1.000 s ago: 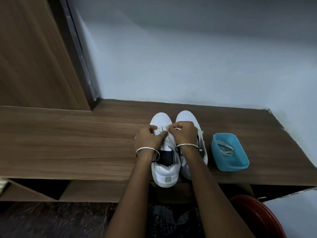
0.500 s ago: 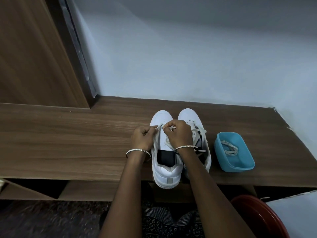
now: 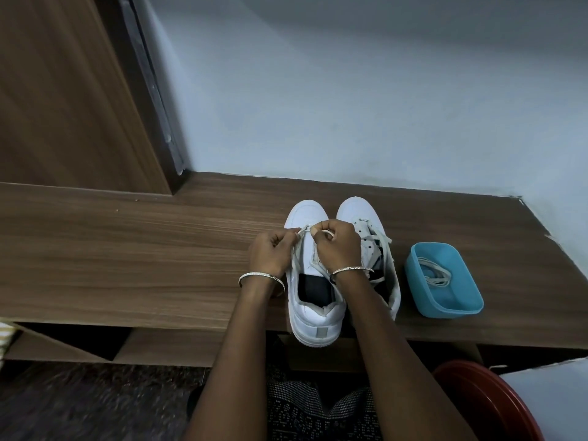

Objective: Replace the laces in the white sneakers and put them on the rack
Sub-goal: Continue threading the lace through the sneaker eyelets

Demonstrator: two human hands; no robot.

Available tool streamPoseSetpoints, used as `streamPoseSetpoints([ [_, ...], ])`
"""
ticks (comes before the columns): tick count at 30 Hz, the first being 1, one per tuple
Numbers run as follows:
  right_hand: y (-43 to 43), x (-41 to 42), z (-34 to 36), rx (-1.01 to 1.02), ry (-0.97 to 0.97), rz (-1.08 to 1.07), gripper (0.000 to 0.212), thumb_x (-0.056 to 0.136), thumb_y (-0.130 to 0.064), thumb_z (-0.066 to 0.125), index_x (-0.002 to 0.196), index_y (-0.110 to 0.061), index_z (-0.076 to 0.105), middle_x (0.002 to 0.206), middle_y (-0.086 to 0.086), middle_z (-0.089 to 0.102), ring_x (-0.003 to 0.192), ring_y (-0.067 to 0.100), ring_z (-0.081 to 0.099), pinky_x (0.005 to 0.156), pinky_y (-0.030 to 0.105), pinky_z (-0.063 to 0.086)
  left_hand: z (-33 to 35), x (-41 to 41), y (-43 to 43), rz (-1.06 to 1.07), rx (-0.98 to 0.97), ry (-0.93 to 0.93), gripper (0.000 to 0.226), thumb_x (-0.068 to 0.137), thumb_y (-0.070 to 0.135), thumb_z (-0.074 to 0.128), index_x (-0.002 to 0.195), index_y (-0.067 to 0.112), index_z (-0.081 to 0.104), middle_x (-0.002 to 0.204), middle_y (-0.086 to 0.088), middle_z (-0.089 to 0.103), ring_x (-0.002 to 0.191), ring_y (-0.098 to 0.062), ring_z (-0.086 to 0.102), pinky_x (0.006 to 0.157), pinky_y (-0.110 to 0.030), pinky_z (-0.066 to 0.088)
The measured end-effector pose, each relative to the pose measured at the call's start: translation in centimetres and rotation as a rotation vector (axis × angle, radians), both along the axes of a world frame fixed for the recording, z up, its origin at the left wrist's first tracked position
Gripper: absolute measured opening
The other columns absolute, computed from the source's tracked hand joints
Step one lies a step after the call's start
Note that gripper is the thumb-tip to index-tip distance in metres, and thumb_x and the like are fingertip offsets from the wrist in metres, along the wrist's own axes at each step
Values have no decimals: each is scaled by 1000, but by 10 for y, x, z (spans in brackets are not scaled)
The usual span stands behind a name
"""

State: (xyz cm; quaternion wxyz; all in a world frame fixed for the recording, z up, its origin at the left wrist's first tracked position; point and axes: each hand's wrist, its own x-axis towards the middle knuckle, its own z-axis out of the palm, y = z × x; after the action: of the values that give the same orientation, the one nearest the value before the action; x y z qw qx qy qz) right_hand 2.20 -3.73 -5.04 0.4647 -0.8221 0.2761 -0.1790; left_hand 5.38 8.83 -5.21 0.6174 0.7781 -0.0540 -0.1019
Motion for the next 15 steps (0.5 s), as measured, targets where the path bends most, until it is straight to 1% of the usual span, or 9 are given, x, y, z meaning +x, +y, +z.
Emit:
streamPoseSetpoints([
  [1, 1, 0, 0, -6, 4, -3, 11, 86, -16, 69, 75, -19, 69, 78, -5, 69, 82, 20, 67, 80, 35, 54, 0, 0, 0, 5, 0, -2, 34, 88, 18, 64, 58, 3, 62, 78, 20, 68, 51, 7, 48, 53, -17, 35],
  [2, 1, 0, -1, -12, 7, -8, 11, 86, -16, 69, 75, -19, 70, 78, -5, 69, 83, 20, 67, 79, 34, 54, -1, 0, 0, 12, -12, 7, 35, 88, 21, 64, 57, 4, 62, 92, 13, 58, 53, 5, 49, 54, -17, 37],
  [3, 1, 0, -1, -19, 10, -11, 11, 86, -17, 69, 75, -19, 71, 78, -5, 70, 83, 20, 67, 79, 33, 53, -4, 1, 0, 17, -36, 20, 38, 89, 26, 64, 57, 5, 64, 76, 9, 73, 58, 3, 52, 58, -19, 40],
  [4, 1, 0, -1, -27, 14, -11, 10, 86, -17, 70, 76, -19, 72, 78, -5, 70, 84, 20, 67, 78, 32, 53, -5, 2, 1, 25, -63, 36, 40, 90, 32, 63, 62, 4, 68, 62, 15, 66, 64, -1, 58, 63, -22, 44],
  [5, 1, 0, -1, -34, 16, -6, 9, 85, -18, 71, 76, -19, 73, 79, -5, 71, 84, 20, 68, 77, 30, 52, -7, 4, 1, 32, -73, 47, 42, 91, 38, 62, 68, 4, 72, 74, 6, 74, 69, -4, 62, 69, -28, 49],
  [7, 1, -1, -2, -50, 18, 17, 4, 83, -19, 75, 80, -18, 77, 83, -4, 74, 86, 19, 69, 78, 31, 53, -10, 5, 1, 34, -40, 4, 39, 86, 48, 59, 72, 15, 74, 71, 4, 71, 70, -8, 63, 73, -38, 53],
  [11, 1, -1, -4, -60, 13, 19, 9, 81, -25, 79, 88, -19, 80, 90, -3, 77, 89, 18, 70, 82, 35, 56, -10, 6, -3, 57, 20, -82, 16, 76, 43, 63, 85, 38, 76, 79, 9, 74, 75, -10, 69, 78, -38, 57],
  [13, 1, -1, -5, -41, 2, 16, 13, 79, -30, 81, 88, -20, 81, 90, -4, 77, 90, 17, 70, 82, 36, 56, -11, 8, -5, 60, 35, -114, 12, 76, 42, 66, 85, 42, 75, 75, 7, 73, 72, -13, 68, 75, -39, 57],
  [15, 0, -1, -6, -37, -10, 13, 14, 78, -30, 81, 88, -21, 81, 90, -4, 77, 90, 16, 70, 82, 37, 56, -12, 11, -8, 65, 25, -122, 10, 77, 41, 70, 85, 41, 76, 74, 6, 73, 72, -15, 69, 73, -40, 58],
])
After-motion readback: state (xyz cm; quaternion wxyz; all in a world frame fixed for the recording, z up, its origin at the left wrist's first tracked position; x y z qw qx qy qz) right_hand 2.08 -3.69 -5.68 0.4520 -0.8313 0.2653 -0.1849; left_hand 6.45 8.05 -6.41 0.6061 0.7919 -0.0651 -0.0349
